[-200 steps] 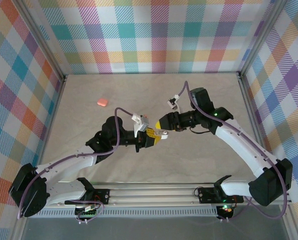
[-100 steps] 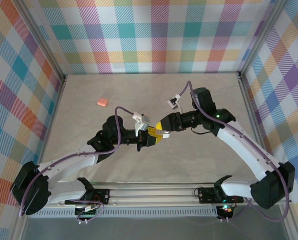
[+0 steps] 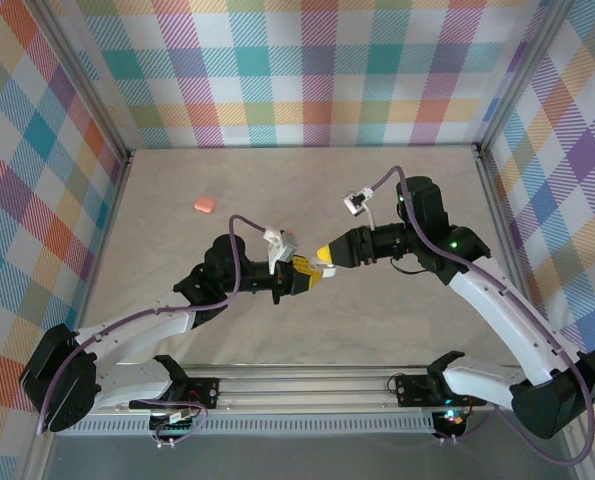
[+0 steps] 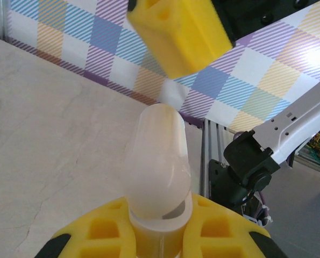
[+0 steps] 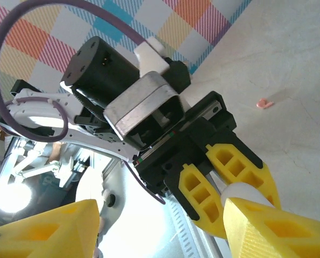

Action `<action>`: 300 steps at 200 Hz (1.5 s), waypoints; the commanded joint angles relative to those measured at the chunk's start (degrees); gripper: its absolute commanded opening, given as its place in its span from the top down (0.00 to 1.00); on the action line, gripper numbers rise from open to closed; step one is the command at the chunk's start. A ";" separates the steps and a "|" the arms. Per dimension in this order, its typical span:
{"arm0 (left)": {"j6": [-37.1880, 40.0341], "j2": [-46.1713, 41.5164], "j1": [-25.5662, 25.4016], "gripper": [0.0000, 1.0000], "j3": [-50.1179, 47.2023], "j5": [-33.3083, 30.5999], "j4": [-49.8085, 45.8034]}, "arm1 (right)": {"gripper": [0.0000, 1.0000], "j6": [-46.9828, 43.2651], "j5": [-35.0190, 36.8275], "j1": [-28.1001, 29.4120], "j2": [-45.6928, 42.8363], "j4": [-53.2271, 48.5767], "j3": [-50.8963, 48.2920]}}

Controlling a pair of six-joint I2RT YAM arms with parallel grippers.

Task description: Insert the wireless bluetooth earbuds into the charging case

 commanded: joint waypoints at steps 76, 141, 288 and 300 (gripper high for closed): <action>-6.76 0.51 -0.05 1.00 3.02 5.99 -2.01 | 0.49 -1.47 8.64 -1.33 -0.61 1.65 -3.45; -8.52 2.19 0.02 1.00 8.11 7.19 -5.03 | 0.72 -1.48 4.48 -1.32 2.39 2.56 -5.61; -17.25 3.19 4.79 1.00 9.47 8.96 -2.65 | 0.84 -6.75 4.58 -1.06 -6.28 4.29 -11.58; -16.48 2.91 4.77 1.00 9.18 9.25 -2.95 | 0.77 -6.55 7.32 -1.07 -8.30 4.89 -12.18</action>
